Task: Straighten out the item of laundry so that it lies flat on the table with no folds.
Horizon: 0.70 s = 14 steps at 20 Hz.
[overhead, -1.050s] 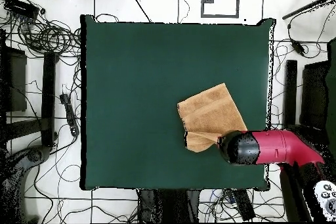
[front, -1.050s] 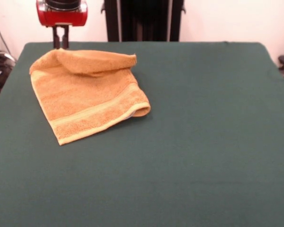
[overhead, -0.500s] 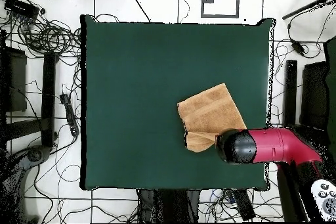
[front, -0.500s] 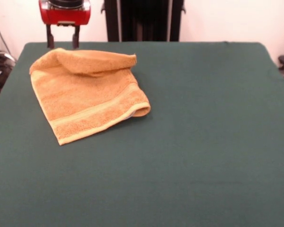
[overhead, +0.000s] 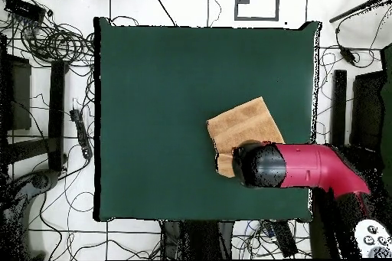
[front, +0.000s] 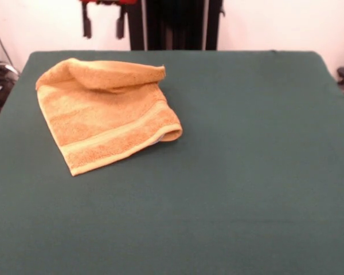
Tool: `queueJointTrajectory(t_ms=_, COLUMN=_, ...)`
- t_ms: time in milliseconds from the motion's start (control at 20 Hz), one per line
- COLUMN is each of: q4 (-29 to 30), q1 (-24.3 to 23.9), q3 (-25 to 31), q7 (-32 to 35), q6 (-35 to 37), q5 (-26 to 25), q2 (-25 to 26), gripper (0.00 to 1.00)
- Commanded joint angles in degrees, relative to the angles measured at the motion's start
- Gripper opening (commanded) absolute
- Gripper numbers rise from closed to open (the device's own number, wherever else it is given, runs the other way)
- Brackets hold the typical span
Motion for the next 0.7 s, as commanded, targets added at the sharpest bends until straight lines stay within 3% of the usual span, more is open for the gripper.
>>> queueJointTrajectory(t_ms=50, q4=5.80, q1=6.79, q3=0.72, q7=10.61, q6=6.09, q5=8.21, q2=-1.72, gripper=1.00)
queueJointTrajectory(t_ms=250, q4=4.07, q1=9.97, q3=-0.63, q7=13.35, q6=3.90, q5=11.34, q2=0.39, gripper=1.00)
queueJointTrajectory(t_ms=700, q4=-4.31, q1=17.17, q3=-6.30, q7=18.80, q6=-7.69, q5=12.03, q2=15.20, gripper=1.00)
